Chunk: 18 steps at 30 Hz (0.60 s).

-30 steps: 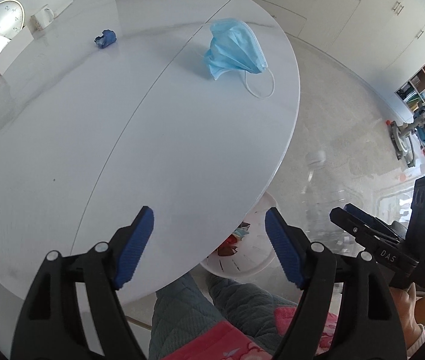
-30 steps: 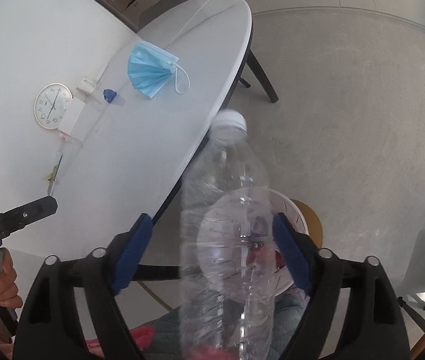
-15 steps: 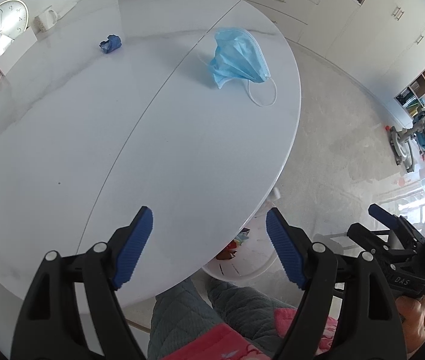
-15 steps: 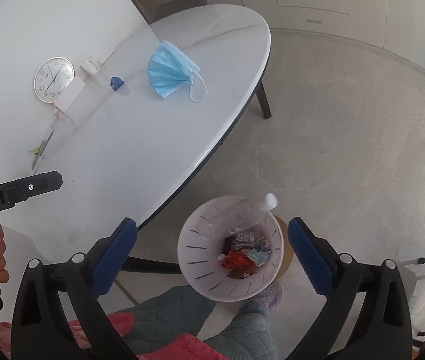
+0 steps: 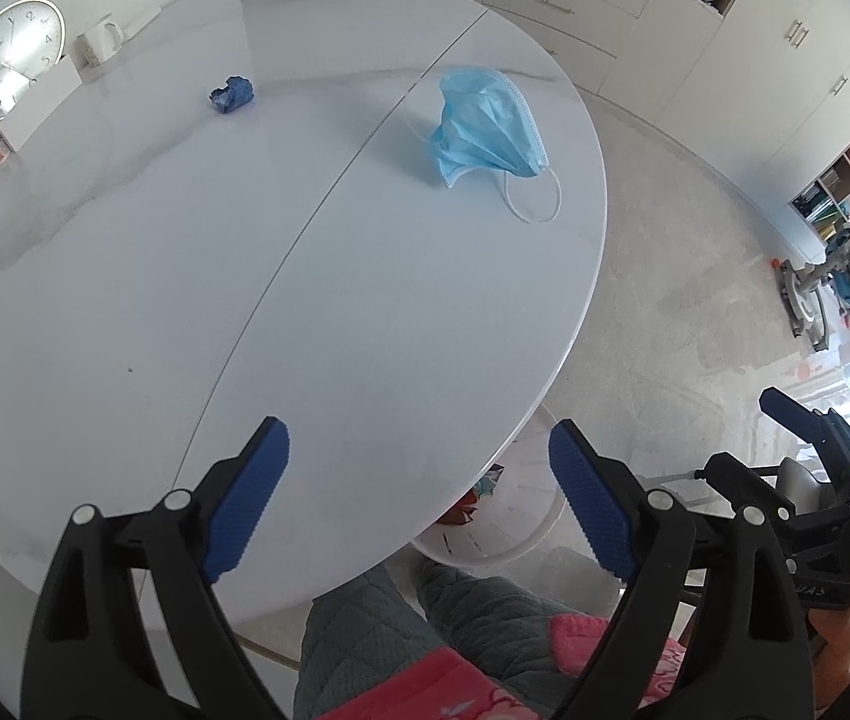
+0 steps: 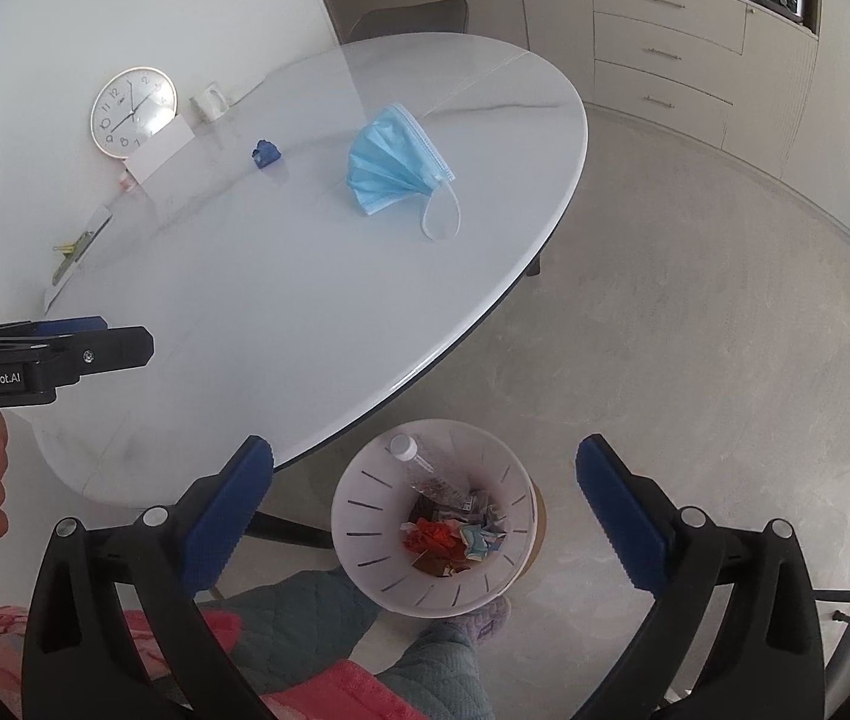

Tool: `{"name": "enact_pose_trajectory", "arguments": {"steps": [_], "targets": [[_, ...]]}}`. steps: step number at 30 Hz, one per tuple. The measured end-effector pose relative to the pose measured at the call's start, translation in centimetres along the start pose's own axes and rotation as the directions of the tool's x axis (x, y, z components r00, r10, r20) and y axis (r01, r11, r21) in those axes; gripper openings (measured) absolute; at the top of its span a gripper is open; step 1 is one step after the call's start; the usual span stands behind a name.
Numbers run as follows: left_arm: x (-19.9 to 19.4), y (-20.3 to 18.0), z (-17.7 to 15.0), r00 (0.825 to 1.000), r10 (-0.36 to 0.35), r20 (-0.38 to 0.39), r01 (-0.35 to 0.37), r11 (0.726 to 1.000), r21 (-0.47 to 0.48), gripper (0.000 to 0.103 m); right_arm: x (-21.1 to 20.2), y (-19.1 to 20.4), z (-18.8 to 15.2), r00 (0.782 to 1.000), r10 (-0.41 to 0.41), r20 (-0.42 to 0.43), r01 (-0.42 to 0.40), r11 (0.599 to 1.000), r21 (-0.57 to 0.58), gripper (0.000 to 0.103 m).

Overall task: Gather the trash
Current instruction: 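Move both grippers back over the table toward the blue mask and wrapper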

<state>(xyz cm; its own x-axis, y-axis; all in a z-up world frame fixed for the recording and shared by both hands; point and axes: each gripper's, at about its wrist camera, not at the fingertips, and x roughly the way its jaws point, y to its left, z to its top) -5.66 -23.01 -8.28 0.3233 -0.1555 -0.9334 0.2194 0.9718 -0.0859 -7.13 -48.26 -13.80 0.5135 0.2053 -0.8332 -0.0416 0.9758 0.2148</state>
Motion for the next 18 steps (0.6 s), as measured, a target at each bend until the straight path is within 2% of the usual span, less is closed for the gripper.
{"name": "enact_pose_trajectory", "arguments": {"steps": [5,10,18], "targets": [[-0.4,0.8,0.7,0.999,0.033,0.027,-0.033,0.999,0.003,0.095,-0.2,0.9,1.1,0.998,-0.062,-0.014,0.062,0.997,-0.044,0.101],[-0.6,2.4,2.1,0.996,0.076,0.054,-0.077,0.997,0.014,0.095,-0.4,2.2,3.1,0.994,-0.110,0.007,0.110,0.990,-0.091,0.101],[-0.3,6.4,5.4,0.992,0.093,0.090,-0.094,0.996,0.007,0.095,1.1,5.4,7.6,0.989,-0.150,-0.015,0.148,0.984,-0.096,0.101]]}}
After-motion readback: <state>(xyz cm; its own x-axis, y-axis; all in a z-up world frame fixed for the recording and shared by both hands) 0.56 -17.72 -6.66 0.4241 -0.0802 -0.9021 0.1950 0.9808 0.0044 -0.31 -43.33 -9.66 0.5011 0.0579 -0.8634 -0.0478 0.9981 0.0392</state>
